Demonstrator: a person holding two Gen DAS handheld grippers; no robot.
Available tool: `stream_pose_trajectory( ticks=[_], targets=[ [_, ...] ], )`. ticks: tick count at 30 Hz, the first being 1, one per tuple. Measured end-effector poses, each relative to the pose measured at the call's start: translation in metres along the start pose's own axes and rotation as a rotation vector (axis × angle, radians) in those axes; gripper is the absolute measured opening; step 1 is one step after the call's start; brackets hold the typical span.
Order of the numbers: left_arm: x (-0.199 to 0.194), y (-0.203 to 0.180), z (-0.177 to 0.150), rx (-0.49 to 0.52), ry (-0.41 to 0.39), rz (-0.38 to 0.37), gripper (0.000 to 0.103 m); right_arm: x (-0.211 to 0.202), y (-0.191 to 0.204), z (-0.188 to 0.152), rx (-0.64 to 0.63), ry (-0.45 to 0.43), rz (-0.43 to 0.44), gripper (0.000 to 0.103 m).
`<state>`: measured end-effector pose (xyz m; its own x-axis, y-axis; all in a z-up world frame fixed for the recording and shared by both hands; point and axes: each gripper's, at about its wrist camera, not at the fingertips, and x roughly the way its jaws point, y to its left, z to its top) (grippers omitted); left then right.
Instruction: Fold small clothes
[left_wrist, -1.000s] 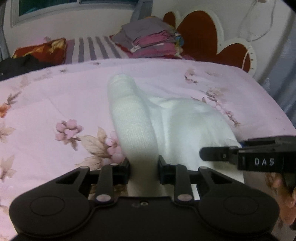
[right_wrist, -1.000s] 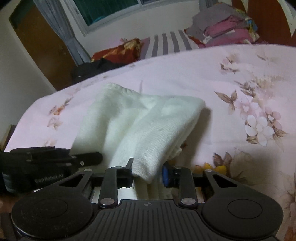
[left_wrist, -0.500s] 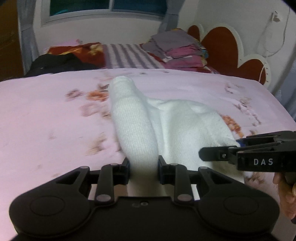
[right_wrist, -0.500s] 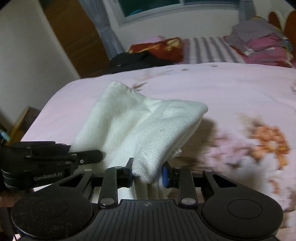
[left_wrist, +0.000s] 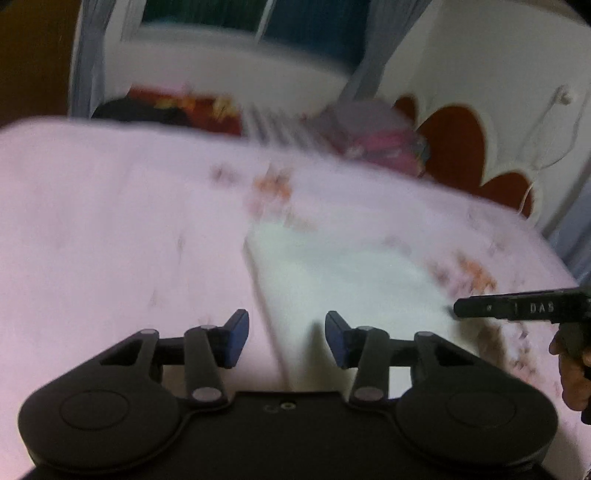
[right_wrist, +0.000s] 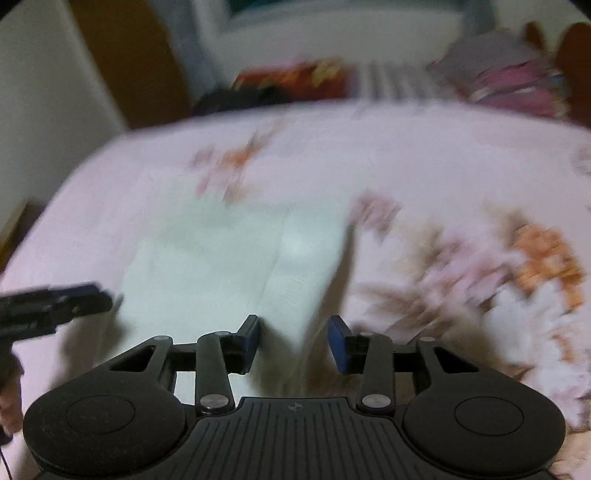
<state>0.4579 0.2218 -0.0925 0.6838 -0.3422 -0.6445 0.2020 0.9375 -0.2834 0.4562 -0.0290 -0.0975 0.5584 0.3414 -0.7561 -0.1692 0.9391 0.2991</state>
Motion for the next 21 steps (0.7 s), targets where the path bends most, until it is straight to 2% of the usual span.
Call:
stream_pose_trajectory(
  ticks=[2,3,5,6,8,9,10,12,14,16,19,21],
  targets=[
    [0.011,-0.004,0.015,0.023,0.009,-0.015,0.043,-0.002,-0.001,0.014,0.034,-0.037,0.012,0.039],
    [0.02,-0.007,0.022,0.038,0.022,-0.014,0.043,0.003,0.005,0.024,0.01,-0.044,-0.005,0.039],
    [0.04,-0.011,0.028,0.044,0.058,-0.033,0.043,0.021,0.018,0.034,-0.053,-0.04,-0.024,0.027],
    [0.053,-0.013,0.028,0.043,0.09,-0.054,0.042,0.03,0.022,0.034,-0.071,-0.015,-0.022,0.022],
    [0.069,-0.019,0.014,0.06,0.16,-0.067,0.042,0.06,0.023,0.031,-0.11,0.067,-0.095,0.022],
    [0.07,-0.022,0.008,0.079,0.154,-0.063,0.042,0.074,0.02,0.024,-0.126,0.103,-0.146,0.022],
    [0.07,-0.023,0.007,0.08,0.149,-0.059,0.042,0.078,0.014,0.019,-0.095,0.082,-0.146,0.022],
    [0.058,-0.024,0.01,0.065,0.143,-0.058,0.042,0.076,0.002,0.022,0.006,0.084,-0.127,0.022],
    [0.027,-0.027,0.005,0.083,0.082,-0.086,0.042,0.055,0.006,0.02,0.012,0.026,-0.134,0.022],
    [0.004,-0.033,-0.009,0.073,0.054,-0.075,0.041,0.025,0.021,0.011,-0.05,-0.041,-0.073,0.022],
    [-0.02,-0.044,-0.035,0.069,0.022,-0.068,0.038,0.012,0.043,-0.014,-0.161,-0.024,-0.049,0.022],
    [-0.026,-0.047,-0.049,0.049,0.031,-0.085,0.038,0.009,0.05,-0.035,-0.23,-0.002,-0.06,0.022]
  ],
)
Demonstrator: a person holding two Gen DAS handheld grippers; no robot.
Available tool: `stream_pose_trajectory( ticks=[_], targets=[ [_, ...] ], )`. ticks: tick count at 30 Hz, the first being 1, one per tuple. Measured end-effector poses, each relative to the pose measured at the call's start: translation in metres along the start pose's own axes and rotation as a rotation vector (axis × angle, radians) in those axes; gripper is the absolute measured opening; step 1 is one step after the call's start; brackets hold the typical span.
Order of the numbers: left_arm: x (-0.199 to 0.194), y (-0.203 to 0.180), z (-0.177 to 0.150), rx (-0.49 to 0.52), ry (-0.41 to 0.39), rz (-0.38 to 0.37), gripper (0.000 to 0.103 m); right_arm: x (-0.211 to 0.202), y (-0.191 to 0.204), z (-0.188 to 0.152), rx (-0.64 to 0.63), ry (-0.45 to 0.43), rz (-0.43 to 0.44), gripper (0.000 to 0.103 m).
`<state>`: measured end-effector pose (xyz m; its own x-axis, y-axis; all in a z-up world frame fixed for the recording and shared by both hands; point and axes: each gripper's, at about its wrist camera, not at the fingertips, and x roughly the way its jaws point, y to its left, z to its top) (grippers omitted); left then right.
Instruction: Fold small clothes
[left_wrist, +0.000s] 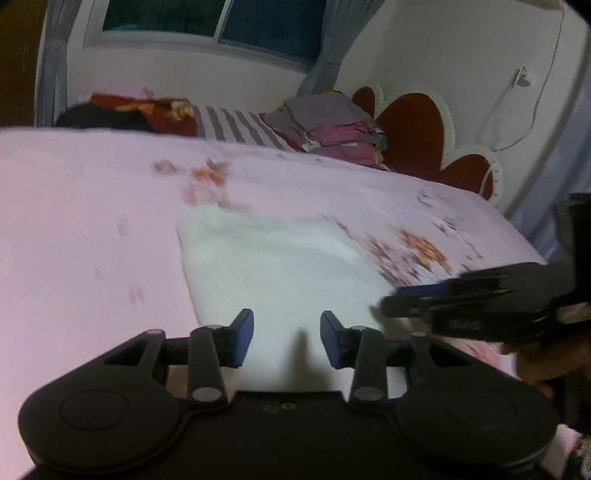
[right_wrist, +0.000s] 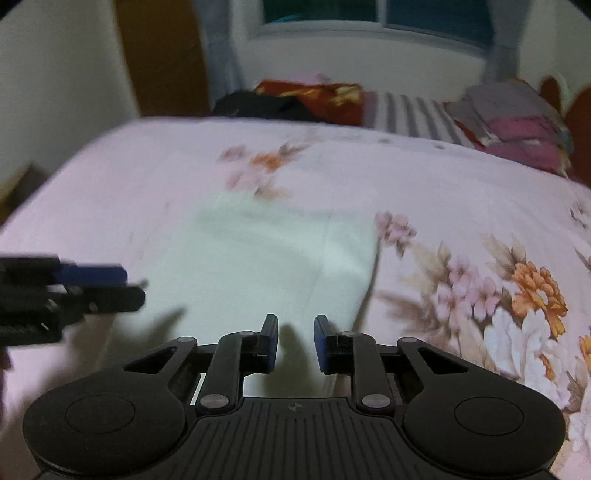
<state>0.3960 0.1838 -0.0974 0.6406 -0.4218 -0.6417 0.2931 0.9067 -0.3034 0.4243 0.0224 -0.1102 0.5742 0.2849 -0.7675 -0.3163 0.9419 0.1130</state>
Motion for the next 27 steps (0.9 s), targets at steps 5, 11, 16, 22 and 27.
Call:
stream_pose_trajectory(
  ticks=[5,11,16,22,27],
  targets=[
    [0.013,-0.009,-0.033,-0.057,0.115,0.02,0.034,0.015,-0.006,-0.034,-0.021,0.094,-0.081,0.022],
    [-0.037,-0.036,-0.056,-0.087,0.051,0.091,0.034,-0.05,-0.016,-0.061,0.09,-0.018,-0.027,0.022],
    [-0.074,-0.069,-0.071,-0.03,0.021,0.174,0.034,-0.113,-0.008,-0.1,0.127,-0.083,0.013,0.022],
    [-0.113,-0.12,-0.085,0.033,-0.047,0.214,0.034,-0.184,0.011,-0.127,0.132,-0.171,0.029,0.022],
    [-0.147,-0.154,-0.102,0.061,-0.085,0.227,0.036,-0.233,0.024,-0.146,0.116,-0.224,0.04,0.022]
  ],
)
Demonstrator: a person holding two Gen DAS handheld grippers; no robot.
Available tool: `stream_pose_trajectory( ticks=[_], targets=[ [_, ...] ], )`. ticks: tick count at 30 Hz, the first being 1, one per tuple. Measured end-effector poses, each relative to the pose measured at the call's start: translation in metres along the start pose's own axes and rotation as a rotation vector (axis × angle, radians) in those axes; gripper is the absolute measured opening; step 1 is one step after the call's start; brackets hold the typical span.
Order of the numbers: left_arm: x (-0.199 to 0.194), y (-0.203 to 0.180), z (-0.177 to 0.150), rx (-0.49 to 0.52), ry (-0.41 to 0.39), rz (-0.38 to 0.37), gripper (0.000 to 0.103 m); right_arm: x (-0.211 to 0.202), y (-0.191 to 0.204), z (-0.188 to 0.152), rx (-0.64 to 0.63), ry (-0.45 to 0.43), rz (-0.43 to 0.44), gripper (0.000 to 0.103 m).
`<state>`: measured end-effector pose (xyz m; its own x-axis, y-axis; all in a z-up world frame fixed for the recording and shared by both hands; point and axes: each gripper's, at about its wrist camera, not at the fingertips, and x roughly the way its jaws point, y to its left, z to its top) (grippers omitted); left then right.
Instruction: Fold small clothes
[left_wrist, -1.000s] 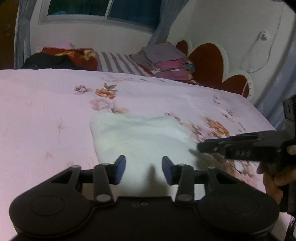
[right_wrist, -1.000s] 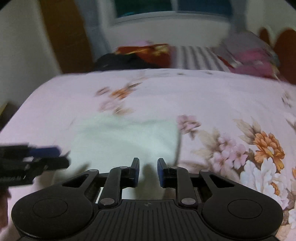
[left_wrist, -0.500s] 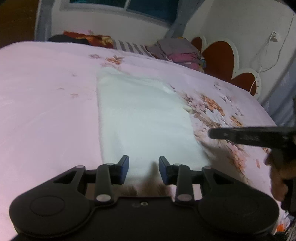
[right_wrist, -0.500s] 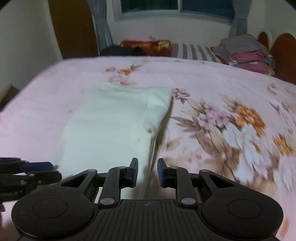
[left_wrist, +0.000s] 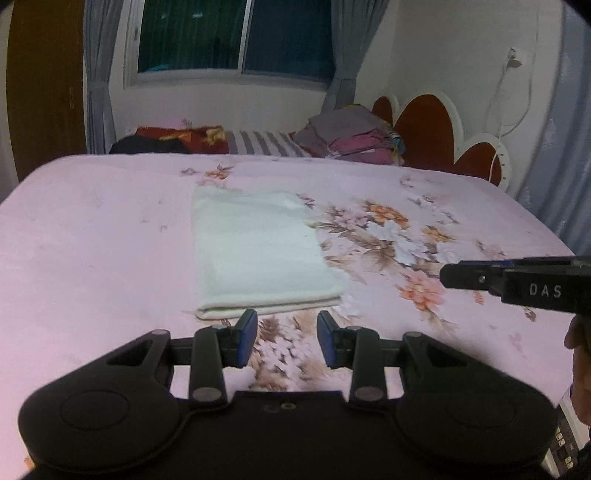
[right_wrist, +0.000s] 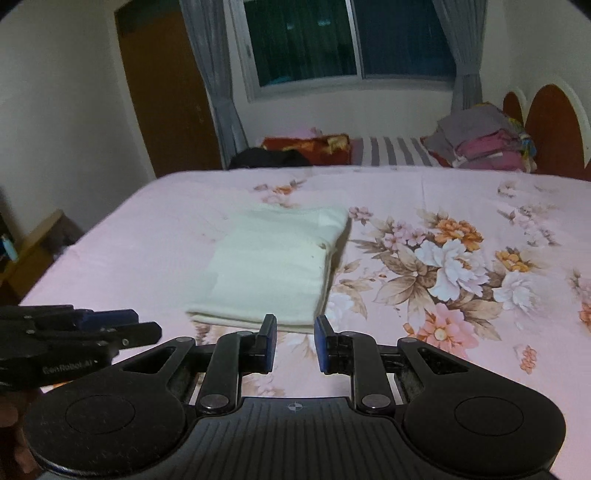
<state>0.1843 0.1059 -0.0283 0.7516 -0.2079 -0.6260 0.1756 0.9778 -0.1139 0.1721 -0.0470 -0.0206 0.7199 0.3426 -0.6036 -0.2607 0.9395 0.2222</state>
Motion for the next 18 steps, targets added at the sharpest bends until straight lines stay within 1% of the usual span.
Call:
stream_pose_trajectory(
  ticks=[3,4,6,8,9,11,12,13,14,15,16,17,18],
  targets=[
    [-0.023,-0.01,-0.007,0.0,-0.024,0.013,0.036,-0.027,0.007,-0.006,0.001,-0.019,0.0,0.022],
    [-0.03,-0.013,-0.009,-0.001,-0.032,0.017,0.039,-0.037,0.009,-0.008,-0.004,-0.029,0.002,0.022],
    [-0.046,-0.019,-0.014,-0.002,-0.046,0.031,0.04,-0.052,0.013,-0.013,-0.013,-0.04,-0.006,0.022],
    [-0.057,-0.023,-0.016,-0.001,-0.059,0.034,0.041,-0.065,0.014,-0.018,-0.003,-0.047,0.005,0.022],
    [-0.065,-0.026,-0.019,0.001,-0.067,0.039,0.045,-0.072,0.016,-0.021,-0.003,-0.052,-0.003,0.022],
    [-0.082,-0.031,-0.024,-0.007,-0.09,0.048,0.064,-0.083,0.018,-0.027,-0.001,-0.052,-0.013,0.022],
    [-0.091,-0.033,-0.026,-0.013,-0.114,0.054,0.089,-0.088,0.019,-0.03,0.005,-0.047,-0.014,0.022],
    [-0.098,-0.036,-0.029,-0.011,-0.14,0.069,0.101,-0.094,0.021,-0.034,0.006,-0.044,-0.016,0.025],
    [-0.105,-0.041,-0.032,-0.001,-0.171,0.095,0.103,-0.098,0.023,-0.038,0.005,-0.047,-0.034,0.04],
    [-0.11,-0.045,-0.034,0.016,-0.181,0.11,0.103,-0.102,0.024,-0.042,0.013,-0.055,-0.067,0.101],
    [-0.113,-0.048,-0.035,0.028,-0.177,0.11,0.103,-0.107,0.025,-0.047,0.022,-0.086,-0.1,0.103],
    [-0.114,-0.051,-0.035,0.032,-0.173,0.112,0.103,-0.11,0.026,-0.052,0.013,-0.114,-0.113,0.103],
    [-0.115,-0.053,-0.036,0.035,-0.169,0.117,0.103,-0.11,0.026,-0.054,0.003,-0.104,-0.11,0.103]
  ],
)
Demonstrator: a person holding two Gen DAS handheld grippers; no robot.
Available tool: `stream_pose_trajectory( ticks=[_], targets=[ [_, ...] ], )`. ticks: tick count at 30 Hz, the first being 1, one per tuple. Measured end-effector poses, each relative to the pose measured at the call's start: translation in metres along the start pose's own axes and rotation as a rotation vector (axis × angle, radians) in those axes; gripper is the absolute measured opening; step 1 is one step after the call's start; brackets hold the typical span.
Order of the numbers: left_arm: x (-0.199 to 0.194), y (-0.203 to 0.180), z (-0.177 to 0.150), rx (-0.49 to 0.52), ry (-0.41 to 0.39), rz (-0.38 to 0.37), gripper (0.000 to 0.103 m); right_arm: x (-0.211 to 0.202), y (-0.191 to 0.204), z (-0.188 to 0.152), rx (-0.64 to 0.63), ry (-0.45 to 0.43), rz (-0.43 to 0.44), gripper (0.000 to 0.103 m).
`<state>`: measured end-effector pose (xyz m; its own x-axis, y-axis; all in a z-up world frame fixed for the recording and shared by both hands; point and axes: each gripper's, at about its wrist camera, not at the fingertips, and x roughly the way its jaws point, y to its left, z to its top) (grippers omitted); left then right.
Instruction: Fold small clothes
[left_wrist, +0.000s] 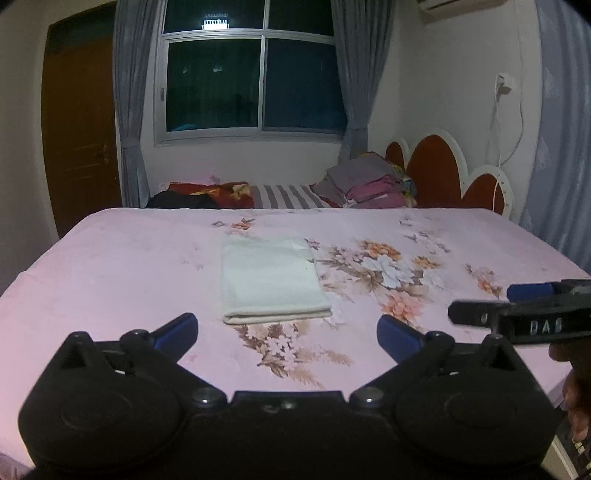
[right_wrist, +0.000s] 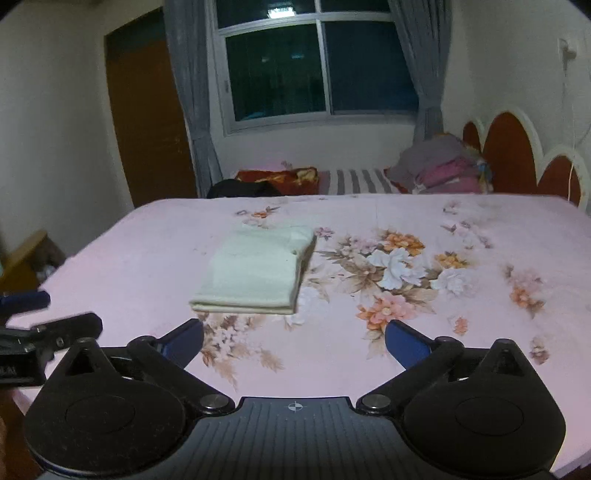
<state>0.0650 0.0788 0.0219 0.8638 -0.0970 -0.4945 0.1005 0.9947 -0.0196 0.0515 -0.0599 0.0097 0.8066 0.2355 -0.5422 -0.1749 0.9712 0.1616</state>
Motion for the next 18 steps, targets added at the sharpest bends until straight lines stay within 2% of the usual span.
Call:
stream_pose_trajectory(
  ticks=[2,7,18],
  targets=[
    [-0.001,-0.003,0.0,0.008,0.014,0.008,0.103,0.001,-0.001,-0.004,0.014,0.025,0.011,0.103],
    [-0.006,-0.004,-0.003,0.007,0.011,0.018,0.103,-0.004,-0.002,-0.008,0.044,0.024,-0.018,0.103],
    [-0.019,-0.002,-0.004,-0.001,-0.018,0.025,0.103,-0.025,0.003,-0.004,0.018,-0.026,-0.035,0.103]
  ],
)
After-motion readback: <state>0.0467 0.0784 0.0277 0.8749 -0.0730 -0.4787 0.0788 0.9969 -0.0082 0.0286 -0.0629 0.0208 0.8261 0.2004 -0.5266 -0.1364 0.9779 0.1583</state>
